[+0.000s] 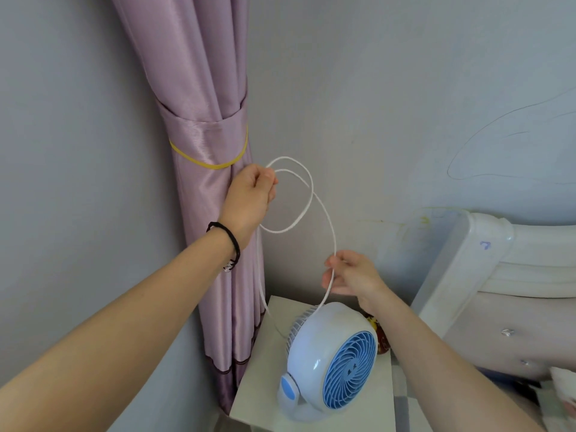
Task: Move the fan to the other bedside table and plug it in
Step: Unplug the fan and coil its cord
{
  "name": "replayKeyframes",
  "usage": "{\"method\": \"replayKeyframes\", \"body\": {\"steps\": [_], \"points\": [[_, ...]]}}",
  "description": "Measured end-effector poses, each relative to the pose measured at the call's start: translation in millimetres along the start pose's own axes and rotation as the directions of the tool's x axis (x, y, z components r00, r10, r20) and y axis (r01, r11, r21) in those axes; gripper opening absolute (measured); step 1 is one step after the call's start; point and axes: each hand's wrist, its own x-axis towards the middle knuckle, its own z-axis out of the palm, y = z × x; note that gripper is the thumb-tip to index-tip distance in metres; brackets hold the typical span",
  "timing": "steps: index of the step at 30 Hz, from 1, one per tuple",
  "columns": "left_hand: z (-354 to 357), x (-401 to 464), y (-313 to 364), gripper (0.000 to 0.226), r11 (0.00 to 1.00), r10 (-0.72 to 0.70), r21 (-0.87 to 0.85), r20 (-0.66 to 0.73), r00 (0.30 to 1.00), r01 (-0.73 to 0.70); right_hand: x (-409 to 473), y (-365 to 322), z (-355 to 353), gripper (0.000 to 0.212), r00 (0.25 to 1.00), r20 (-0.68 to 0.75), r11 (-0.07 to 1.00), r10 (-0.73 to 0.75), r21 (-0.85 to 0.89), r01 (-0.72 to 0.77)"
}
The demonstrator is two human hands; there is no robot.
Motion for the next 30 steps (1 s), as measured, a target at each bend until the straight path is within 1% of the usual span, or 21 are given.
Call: {"method": "replayKeyframes", "body": {"steps": [2, 4, 6, 7, 9, 10, 11, 13, 15, 17, 19, 21, 22, 24, 26, 28, 30], "points": [[2, -3, -4, 0.028, 1.000, 0.019, 0.010, 0.005, 1.000, -0.019, 2, -12, -1, 0.006, 0.991, -0.125, 0.989, -0.035, 0.137, 0.052], [4, -6, -7, 0.028, 0.999, 0.031, 0.019, 0.015, 0.999, -0.031, 3, -27, -1, 0.006, 0.969, -0.230, 0.972, -0.086, 0.195, 0.133], [6, -8, -8, 0.027, 0.999, 0.043, 0.014, 0.039, 0.998, -0.044, 1, -43, -2, 0.004, 0.945, -0.286, 0.969, -0.160, 0.136, 0.205], [7, -9, -8, 0.027, 0.999, 0.049, 0.002, 0.060, 0.997, -0.049, 0, -50, -2, 0.006, 0.936, -0.282, 0.971, -0.210, 0.051, 0.233], [9, -11, -7, 0.026, 0.999, 0.048, -0.031, 0.113, 0.992, -0.045, -6, -63, -3, 0.014, 0.926, -0.193, 0.936, -0.323, -0.207, 0.284], [11, -11, -6, 0.026, 0.999, 0.041, -0.039, 0.139, 0.989, -0.036, -10, -68, -3, 0.015, 0.923, -0.120, 0.894, -0.365, -0.324, 0.311], [13, -11, -5, 0.026, 0.999, 0.033, -0.036, 0.163, 0.986, -0.027, -15, -74, -2, 0.014, 0.921, -0.044, 0.850, -0.387, -0.404, 0.338], [17, -13, -5, 0.025, 1.000, 0.014, 0.003, 0.204, 0.979, -0.015, -25, -84, -1, 0.014, 0.908, 0.107, 0.774, -0.405, -0.488, 0.403], [21, -15, -4, 0.024, 0.993, 0.026, 0.102, 0.234, 0.972, -0.052, -33, -94, -1, 0.018, 0.878, 0.223, 0.690, -0.423, -0.549, 0.472], [25, -18, -4, 0.025, 0.967, 0.042, 0.233, 0.251, 0.967, -0.102, -40, -101, -1, 0.016, 0.851, 0.253, 0.662, -0.460, -0.542, 0.519], [29, -19, -5, 0.027, 0.942, 0.048, 0.311, 0.247, 0.968, -0.126, -43, -106, -3, 0.011, 0.828, 0.222, 0.662, -0.515, -0.511, 0.548], [31, -16, -7, 0.028, 0.949, 0.037, 0.297, 0.218, 0.975, -0.102, -42, -107, -10, 0.014, 0.818, 0.194, 0.657, -0.541, -0.509, 0.555], [30, -14, -9, 0.029, 0.960, 0.024, 0.268, 0.191, 0.981, -0.075, -39, -104, -16, 0.014, 0.825, 0.188, 0.667, -0.532, -0.507, 0.546], [24, -9, -12, 0.030, 0.976, -0.022, 0.217, 0.141, 0.990, -0.009, -34, -95, -36, 0.011, 0.864, 0.165, 0.725, -0.476, -0.482, 0.492], [16, -5, -17, 0.030, 0.980, -0.062, 0.193, 0.110, 0.992, 0.039, -30, -80, -59, 0.012, 0.905, 0.119, 0.819, -0.408, -0.391, 0.420], [11, -5, -21, 0.029, 0.979, -0.091, 0.192, 0.112, 0.989, 0.068, -27, -63, -79, 0.015, 0.934, 0.040, 0.900, -0.356, -0.255, 0.354], [12, -8, -24, 0.029, 0.976, -0.119, 0.201, 0.141, 0.983, 0.090, -25, -51, -88, 0.017, 0.940, -0.050, 0.929, -0.339, -0.175, 0.326]]}}
